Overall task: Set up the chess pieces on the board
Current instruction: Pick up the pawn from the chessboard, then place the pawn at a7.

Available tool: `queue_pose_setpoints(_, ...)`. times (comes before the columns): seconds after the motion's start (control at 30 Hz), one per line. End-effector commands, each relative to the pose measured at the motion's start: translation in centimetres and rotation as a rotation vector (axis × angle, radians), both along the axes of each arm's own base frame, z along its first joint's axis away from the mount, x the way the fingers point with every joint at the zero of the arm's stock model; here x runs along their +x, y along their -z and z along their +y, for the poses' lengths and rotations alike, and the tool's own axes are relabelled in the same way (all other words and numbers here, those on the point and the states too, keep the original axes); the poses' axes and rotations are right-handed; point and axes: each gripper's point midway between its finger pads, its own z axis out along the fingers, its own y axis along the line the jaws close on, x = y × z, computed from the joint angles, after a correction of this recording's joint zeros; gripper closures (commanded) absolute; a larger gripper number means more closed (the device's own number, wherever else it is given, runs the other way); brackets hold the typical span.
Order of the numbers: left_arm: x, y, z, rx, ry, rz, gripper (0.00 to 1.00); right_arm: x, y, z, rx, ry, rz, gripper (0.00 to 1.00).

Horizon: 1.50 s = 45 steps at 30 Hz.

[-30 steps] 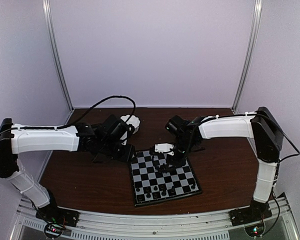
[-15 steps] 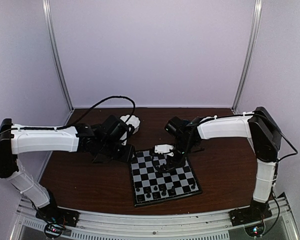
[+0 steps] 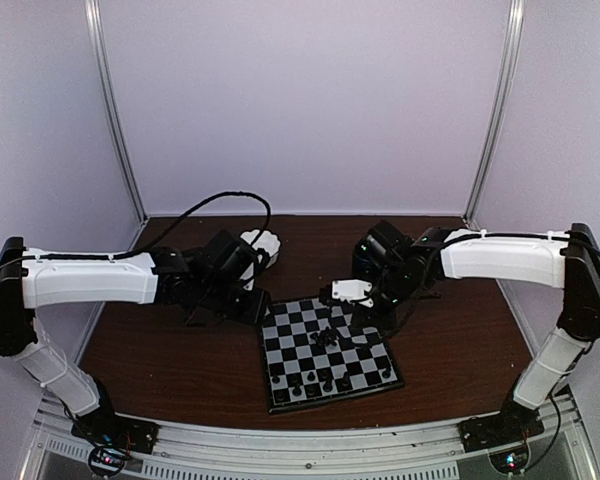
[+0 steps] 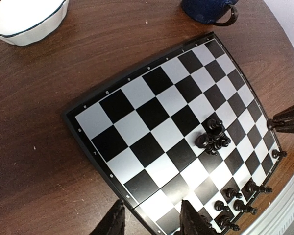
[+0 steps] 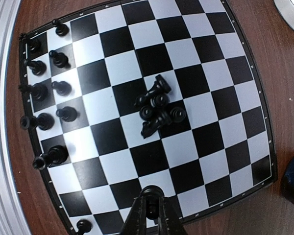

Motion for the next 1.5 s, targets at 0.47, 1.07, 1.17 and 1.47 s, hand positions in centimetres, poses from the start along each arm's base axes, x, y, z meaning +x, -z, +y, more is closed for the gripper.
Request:
queue_pose_setpoints(0.47, 0.1, -1.1, -0.5, -0.052, 0.003, -0.020, 0.61, -5.3, 3.4, -6.2, -0.140, -0.036, 0.055, 0.92)
queue_pose_setpoints(1.07, 0.1, -0.7, -0.6, -0.047, 0.002, -0.011, 0.61, -5.4, 5.8, -6.6, -0.192, -0.041, 0.096, 0.89)
queue_pose_setpoints(1.17, 0.0, -0.6, -0.5, -0.045, 0.003, -0.009, 0.61, -5.4, 5.9, -6.4, -0.190, -0.040, 0.102, 0.89)
queue_pose_setpoints(1.47, -0.1, -0.6, -0.4, -0.042, 0.005, -0.014, 0.61, -5.0, 4.4, -6.1, -0.170, -0.010, 0.094, 0.71)
